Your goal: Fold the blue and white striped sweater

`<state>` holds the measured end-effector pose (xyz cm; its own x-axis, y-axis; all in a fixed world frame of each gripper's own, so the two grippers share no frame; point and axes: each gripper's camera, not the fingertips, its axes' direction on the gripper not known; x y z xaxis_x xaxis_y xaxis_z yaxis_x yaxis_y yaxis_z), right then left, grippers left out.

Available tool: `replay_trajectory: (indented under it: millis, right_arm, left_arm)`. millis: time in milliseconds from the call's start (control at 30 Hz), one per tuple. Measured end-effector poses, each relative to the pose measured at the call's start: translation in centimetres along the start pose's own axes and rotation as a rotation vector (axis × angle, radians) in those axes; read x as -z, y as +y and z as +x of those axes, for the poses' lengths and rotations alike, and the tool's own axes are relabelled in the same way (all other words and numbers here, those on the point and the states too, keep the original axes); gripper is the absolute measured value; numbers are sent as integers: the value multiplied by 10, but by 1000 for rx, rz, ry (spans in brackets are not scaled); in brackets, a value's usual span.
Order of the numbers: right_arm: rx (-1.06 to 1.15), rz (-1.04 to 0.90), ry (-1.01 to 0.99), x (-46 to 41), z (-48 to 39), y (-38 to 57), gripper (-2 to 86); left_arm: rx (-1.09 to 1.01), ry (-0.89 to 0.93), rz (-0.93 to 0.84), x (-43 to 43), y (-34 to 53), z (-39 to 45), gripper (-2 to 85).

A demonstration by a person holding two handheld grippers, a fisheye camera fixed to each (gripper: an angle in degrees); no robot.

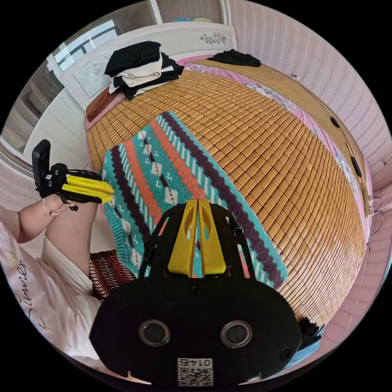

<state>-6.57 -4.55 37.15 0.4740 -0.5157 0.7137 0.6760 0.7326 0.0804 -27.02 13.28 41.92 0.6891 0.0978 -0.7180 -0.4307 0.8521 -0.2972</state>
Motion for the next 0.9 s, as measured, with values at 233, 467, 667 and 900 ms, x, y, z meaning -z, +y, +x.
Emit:
replay_trajectory:
  millis: [233, 467, 667, 900]
  right_arm:
    - [40, -245, 109, -107, -32, -101, -5]
    - [149, -335, 62, -111, -47, -170, -5]
    - [185, -556, 97, -183, -59, -218, -6]
    - [239, -643, 121, -212, -71, -244, -9]
  left_arm:
    - [-78, -15, -74, -55, 11, 39, -8]
    - [-164, -50, 66, -51, -2, 90, -10]
    - [-204, -230, 82, -80, -58, 111, -10]
    - [-299, -177, -167, -148, -122, 112, -10]
